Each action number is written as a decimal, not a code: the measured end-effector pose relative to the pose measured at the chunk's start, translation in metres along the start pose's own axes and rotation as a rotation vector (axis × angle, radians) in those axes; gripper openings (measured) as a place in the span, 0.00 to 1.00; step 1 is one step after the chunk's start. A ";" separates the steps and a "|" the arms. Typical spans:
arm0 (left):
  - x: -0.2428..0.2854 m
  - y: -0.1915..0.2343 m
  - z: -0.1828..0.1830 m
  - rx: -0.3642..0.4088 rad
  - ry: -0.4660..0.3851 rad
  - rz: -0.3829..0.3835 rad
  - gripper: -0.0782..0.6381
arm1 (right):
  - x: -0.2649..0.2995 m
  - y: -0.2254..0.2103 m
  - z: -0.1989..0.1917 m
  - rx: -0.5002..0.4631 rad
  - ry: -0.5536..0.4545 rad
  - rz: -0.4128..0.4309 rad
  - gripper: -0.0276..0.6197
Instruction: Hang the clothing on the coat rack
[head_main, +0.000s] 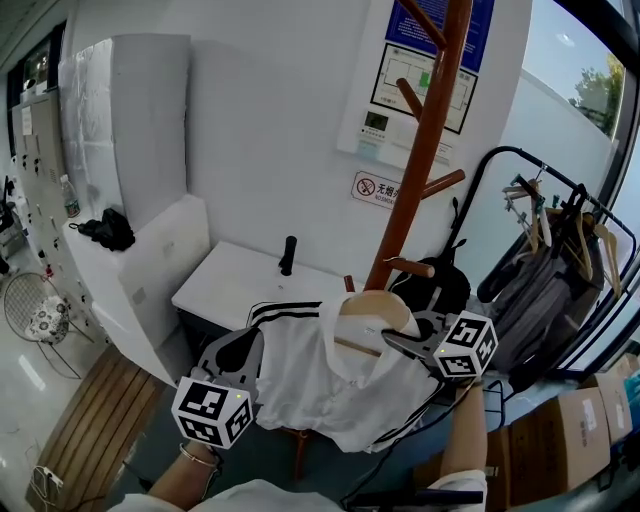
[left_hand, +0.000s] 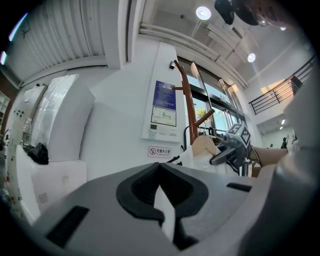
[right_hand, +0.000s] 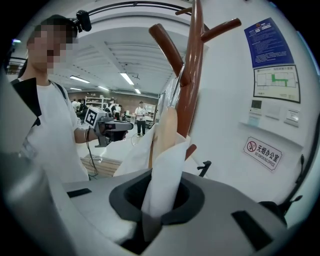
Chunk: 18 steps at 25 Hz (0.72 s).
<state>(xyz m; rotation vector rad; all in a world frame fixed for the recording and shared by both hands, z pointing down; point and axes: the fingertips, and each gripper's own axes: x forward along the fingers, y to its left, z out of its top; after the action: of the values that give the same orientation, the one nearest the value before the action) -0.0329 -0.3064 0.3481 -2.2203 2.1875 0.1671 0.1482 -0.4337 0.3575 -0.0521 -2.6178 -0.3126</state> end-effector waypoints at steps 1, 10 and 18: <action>0.000 0.001 -0.001 0.000 0.002 0.002 0.12 | 0.001 0.001 -0.001 0.002 -0.003 0.008 0.10; -0.002 0.004 -0.004 0.000 0.012 -0.004 0.12 | 0.008 -0.002 -0.004 0.031 -0.032 -0.031 0.10; -0.006 0.008 -0.011 -0.016 0.020 -0.013 0.12 | 0.004 -0.006 -0.006 0.105 -0.088 -0.089 0.29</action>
<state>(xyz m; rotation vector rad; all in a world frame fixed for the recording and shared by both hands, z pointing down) -0.0408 -0.3013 0.3596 -2.2533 2.1895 0.1644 0.1472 -0.4414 0.3636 0.0880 -2.7248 -0.2078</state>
